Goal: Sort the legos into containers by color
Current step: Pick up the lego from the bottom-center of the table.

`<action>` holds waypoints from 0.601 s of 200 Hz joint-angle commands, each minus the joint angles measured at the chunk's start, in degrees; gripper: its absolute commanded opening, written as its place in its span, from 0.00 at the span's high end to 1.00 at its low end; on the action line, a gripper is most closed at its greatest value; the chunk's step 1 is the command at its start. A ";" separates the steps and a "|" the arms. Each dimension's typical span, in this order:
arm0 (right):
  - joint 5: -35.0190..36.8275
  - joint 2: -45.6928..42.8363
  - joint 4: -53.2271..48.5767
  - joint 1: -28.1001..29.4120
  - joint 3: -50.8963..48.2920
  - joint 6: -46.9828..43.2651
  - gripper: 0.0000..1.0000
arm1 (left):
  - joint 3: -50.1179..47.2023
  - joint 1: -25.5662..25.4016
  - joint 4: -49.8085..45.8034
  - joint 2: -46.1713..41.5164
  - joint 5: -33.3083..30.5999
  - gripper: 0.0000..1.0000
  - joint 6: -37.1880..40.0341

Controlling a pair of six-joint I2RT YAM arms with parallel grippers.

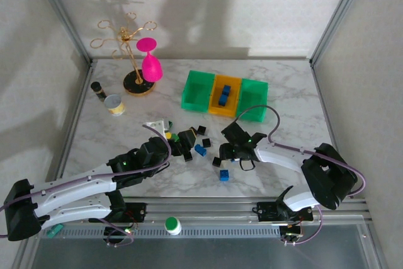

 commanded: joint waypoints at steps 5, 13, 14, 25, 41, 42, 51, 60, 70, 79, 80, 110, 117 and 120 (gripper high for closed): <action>2.25 0.95 -2.45 0.69 -0.52 1.44 0.46 | -0.08 -0.54 -1.08 -0.99 -2.14 0.00 -0.19; 2.47 1.12 -2.66 0.83 -0.53 1.59 0.47 | 0.10 -0.54 -1.24 -0.97 -2.13 0.00 -0.01; 2.44 1.15 -2.67 0.82 -0.53 1.60 0.47 | 0.16 -0.54 -1.29 -0.92 -2.17 0.01 0.00; 3.02 1.27 -3.11 1.06 -0.61 1.78 0.48 | 0.47 -0.54 -1.55 -0.82 -2.22 0.00 0.19; 3.47 1.17 -3.24 1.06 -1.13 1.81 0.50 | 0.56 -0.54 -1.74 -0.81 -2.36 0.00 0.27; 3.43 1.17 -3.23 1.02 -1.18 1.80 0.50 | 0.56 -0.54 -1.76 -0.80 -2.38 0.00 0.23; 3.29 1.31 -3.01 1.02 -1.31 1.58 0.51 | 0.49 -0.55 -1.65 -0.80 -2.48 0.00 0.22; 3.37 1.55 -3.01 1.05 -1.15 1.45 0.52 | 0.46 -0.54 -1.49 -0.72 -2.48 0.00 0.25; 3.54 1.70 -2.98 1.00 -1.05 1.30 0.52 | 0.47 -0.54 -1.37 -0.62 -2.48 0.01 0.27; 3.58 1.87 -2.87 1.00 -0.96 1.17 0.53 | 0.64 -0.54 -1.40 -0.59 -2.40 0.00 0.21; 3.57 1.92 -2.87 1.03 -0.96 1.17 0.53 | 0.65 -0.54 -1.41 -0.51 -2.40 0.00 0.24; 4.09 1.96 -2.96 1.06 -0.53 1.08 0.58 | 0.75 -0.54 -1.55 -0.76 -2.74 0.00 0.34; 4.21 1.83 -2.76 1.05 -0.53 1.10 0.60 | 0.74 -0.54 -1.60 -0.72 -2.96 0.00 0.41; 4.26 1.79 -2.73 1.02 -0.46 1.08 0.60 | 0.80 -0.54 -1.67 -0.75 -3.00 0.00 0.48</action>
